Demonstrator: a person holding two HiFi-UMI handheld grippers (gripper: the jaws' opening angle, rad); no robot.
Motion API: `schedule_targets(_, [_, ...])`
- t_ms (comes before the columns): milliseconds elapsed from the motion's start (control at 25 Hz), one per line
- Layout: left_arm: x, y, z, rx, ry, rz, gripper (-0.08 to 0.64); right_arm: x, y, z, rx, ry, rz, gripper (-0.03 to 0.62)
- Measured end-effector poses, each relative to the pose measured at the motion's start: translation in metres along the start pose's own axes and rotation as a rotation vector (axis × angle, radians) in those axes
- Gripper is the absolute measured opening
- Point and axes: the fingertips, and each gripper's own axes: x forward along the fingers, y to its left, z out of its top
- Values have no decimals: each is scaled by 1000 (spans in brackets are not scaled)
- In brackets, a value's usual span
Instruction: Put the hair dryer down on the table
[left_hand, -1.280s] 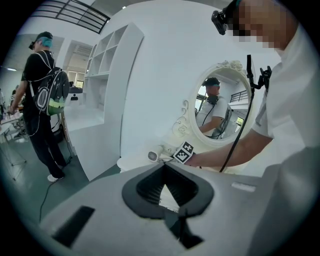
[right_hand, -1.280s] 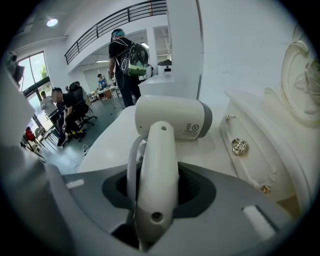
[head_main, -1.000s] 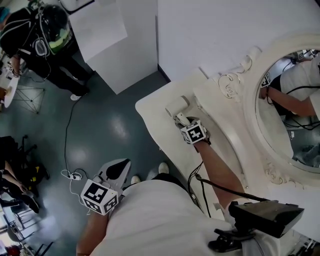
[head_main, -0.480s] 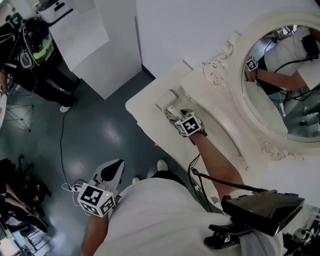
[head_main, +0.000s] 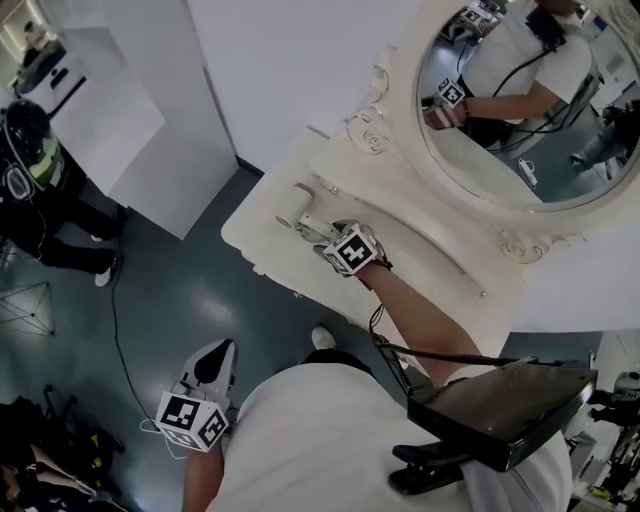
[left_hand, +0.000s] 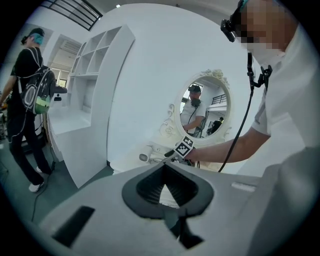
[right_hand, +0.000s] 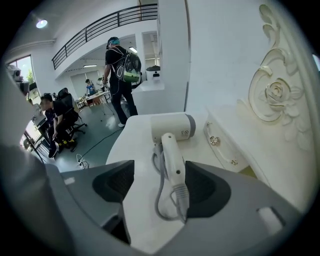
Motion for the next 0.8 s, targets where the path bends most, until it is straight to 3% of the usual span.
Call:
schedule_targets(320, [-14,-9,-14,34,4,-87,2,-45,24,-15,41,-38,-79,289])
schedule_targets(440, [-20,-14,-16,58,5,-122,2,-63,38,-21,57,-54,-105,197])
schedule_targets(600, [-31,-21,-22,83,9,-159,2,-82,72,-33,83,-65,-94,-5])
schedule_targets(800, [-46,-30,-39,95,18,-202,2,-99,130,-54,106,-73,-36,-3])
